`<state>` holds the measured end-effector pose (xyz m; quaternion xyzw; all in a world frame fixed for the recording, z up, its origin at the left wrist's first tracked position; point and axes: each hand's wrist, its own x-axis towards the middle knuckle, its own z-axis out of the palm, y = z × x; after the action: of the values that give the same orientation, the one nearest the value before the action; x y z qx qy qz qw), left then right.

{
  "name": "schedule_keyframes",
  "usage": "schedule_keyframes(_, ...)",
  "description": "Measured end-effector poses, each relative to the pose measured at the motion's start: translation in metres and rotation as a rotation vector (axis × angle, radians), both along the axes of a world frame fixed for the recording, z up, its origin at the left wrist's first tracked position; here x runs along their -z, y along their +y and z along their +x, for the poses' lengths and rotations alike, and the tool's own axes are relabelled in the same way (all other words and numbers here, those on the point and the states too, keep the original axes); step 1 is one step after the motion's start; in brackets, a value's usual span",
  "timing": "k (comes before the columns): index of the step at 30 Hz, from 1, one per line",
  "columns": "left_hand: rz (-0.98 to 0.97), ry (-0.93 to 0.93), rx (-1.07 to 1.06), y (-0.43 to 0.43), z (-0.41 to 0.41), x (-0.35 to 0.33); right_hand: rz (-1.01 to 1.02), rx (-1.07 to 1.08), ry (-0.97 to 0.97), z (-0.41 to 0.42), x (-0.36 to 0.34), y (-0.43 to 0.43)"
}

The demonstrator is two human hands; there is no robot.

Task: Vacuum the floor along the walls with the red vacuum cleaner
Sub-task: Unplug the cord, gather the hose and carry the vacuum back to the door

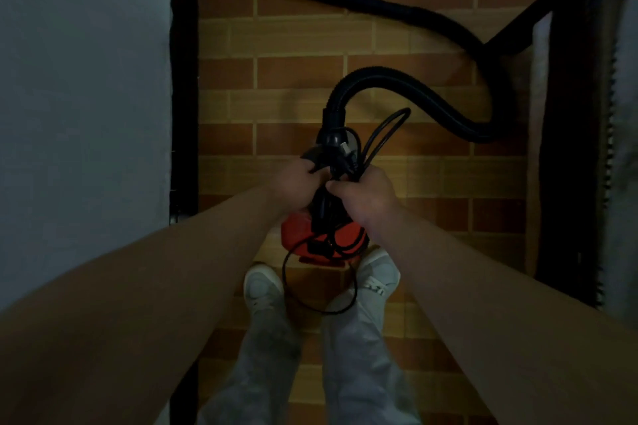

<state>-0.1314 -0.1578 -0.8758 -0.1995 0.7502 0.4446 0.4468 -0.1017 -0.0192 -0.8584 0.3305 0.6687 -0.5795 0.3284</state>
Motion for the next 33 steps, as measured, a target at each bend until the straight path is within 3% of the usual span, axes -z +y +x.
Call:
schedule_keyframes(5,0.033,-0.024,-0.047,0.036,-0.001,0.008,0.084,0.022,0.015,0.009,0.011,0.023)
schedule_keyframes(15,0.245,-0.224,-0.341,0.084,-0.015,0.023,0.012,0.129,0.011,0.0,0.038,0.061)
schedule_keyframes(26,0.342,-0.351,-0.288,0.082,-0.029,0.035,0.102,0.162,0.055,-0.001,0.062,0.071)
schedule_keyframes(30,0.07,-0.176,-0.204,0.067,-0.066,0.035,0.14,0.152,0.024,0.0,0.066,0.066)
schedule_keyframes(33,-0.213,0.345,0.141,0.068,-0.111,0.049,0.172,0.14,-0.056,-0.005,0.067,0.061)
